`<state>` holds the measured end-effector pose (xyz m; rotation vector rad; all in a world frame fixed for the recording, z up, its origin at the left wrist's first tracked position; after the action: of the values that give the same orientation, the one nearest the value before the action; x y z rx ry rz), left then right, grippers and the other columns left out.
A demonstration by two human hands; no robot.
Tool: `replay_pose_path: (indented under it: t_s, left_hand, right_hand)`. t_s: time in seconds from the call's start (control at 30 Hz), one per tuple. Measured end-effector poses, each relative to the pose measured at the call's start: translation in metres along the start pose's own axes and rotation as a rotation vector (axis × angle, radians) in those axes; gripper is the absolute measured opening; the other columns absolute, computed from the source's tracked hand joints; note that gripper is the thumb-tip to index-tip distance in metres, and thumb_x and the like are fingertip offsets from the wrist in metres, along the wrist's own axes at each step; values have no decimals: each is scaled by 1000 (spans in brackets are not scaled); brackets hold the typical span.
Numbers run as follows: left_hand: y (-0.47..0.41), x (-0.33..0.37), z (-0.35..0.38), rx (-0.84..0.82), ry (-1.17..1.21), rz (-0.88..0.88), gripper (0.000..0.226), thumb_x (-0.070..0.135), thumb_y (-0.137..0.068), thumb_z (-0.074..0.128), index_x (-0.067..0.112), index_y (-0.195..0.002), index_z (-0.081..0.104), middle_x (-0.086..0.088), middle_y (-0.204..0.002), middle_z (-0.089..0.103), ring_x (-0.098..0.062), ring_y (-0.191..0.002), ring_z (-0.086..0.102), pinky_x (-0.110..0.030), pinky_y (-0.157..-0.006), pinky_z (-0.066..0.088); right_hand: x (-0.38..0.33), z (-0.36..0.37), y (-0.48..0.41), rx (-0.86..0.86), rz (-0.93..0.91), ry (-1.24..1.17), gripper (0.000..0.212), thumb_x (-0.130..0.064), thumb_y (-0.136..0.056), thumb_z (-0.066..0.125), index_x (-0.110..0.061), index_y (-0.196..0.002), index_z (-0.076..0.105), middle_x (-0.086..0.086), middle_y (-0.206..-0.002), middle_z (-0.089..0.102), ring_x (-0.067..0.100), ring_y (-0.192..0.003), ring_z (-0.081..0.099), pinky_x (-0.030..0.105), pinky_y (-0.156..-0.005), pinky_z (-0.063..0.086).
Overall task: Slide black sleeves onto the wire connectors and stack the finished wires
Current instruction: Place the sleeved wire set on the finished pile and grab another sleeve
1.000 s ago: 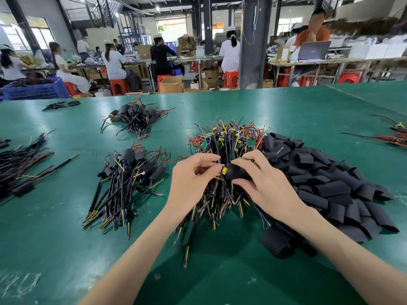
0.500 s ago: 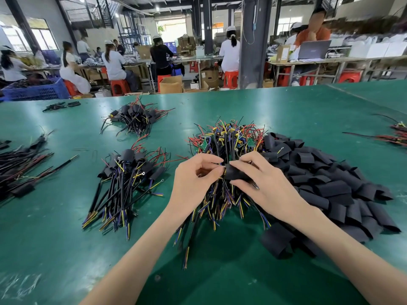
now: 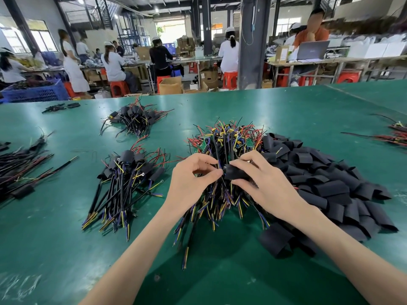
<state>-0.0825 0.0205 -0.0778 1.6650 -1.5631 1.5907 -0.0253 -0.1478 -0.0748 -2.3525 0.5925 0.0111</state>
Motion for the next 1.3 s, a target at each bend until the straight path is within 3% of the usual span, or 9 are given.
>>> replay_pose_path:
  t_s: [0.23,0.33,0.4,0.53,0.7,0.83,1.03,1.2,1.3]
  left_hand:
    - [0,1,1,-5,-24,29,22,7,-76,75,23,-86,64,14,-69,70,-7,-69,62,-28,-81,48]
    - [0,8,-4,55,-66,110,26,3,-76,74,25,-85,63,14,-69,68,-2,-69,61,-19,-77,47]
    - [-3,13,-15,162,-77,152,29,1,-76,73,26,-83,62,11,-73,67,-1,-68,60,-18,-74,47]
    - [-13,15,-61,524,-94,197,18,7,-82,70,22,-85,61,7,-77,66,-7,-68,61,-27,-69,49]
    - [-18,-3,-121,877,-286,189,18,16,-87,63,31,-83,54,8,-78,61,4,-65,56,-16,-71,44]
    - [-24,-44,-139,790,-648,-105,10,9,-88,57,7,-94,63,-17,-96,65,-31,-90,57,-35,-83,37]
    - [-22,-62,-134,627,-908,-361,20,5,-86,51,5,-96,69,-27,-97,59,-45,-94,51,-42,-73,39]
    - [-25,-32,-118,771,-902,-172,18,15,-86,55,11,-101,65,-20,-109,54,-38,-106,44,-43,-88,32]
    - [-48,-19,-79,511,-643,-41,15,18,-88,56,13,-94,69,-10,-100,66,-29,-96,57,-35,-87,40]
  right_hand:
    - [0,4,0,6,-9,-6,37,-23,-86,68,-12,-120,58,3,-111,50,19,-81,58,34,-65,52]
    - [2,3,-2,57,12,-13,43,-24,-86,68,-9,-124,56,5,-116,50,15,-94,53,33,-79,49]
    - [6,-2,-5,152,34,3,44,-19,-84,69,-3,-123,57,14,-117,51,25,-100,54,39,-89,46]
    - [23,-17,-5,355,158,61,33,0,-84,63,3,-117,59,24,-111,50,40,-100,51,50,-90,43]
    - [48,-22,-3,297,397,165,33,9,-81,57,-1,-112,58,23,-108,50,42,-96,50,50,-82,43]
    - [70,-14,3,-8,634,303,27,-6,-85,57,-9,-112,58,16,-110,48,37,-105,44,47,-86,38]
    - [73,-8,7,-206,699,320,23,-21,-90,54,-13,-112,59,12,-114,50,35,-110,46,44,-89,39]
    - [72,-7,6,-206,680,343,24,-24,-91,54,-14,-113,57,11,-113,50,34,-109,47,42,-89,39]
    - [71,-6,6,-213,679,363,25,-25,-91,53,-14,-114,57,11,-113,50,33,-109,46,42,-88,39]
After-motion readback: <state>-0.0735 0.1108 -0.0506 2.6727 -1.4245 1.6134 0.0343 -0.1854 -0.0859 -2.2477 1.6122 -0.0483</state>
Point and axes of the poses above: each hand's wrist, its own y-axis away from the middle knuckle, its own z-axis out of the palm, x = y × z, the point moved 3 cm from there along -y, towards the middle knuckle
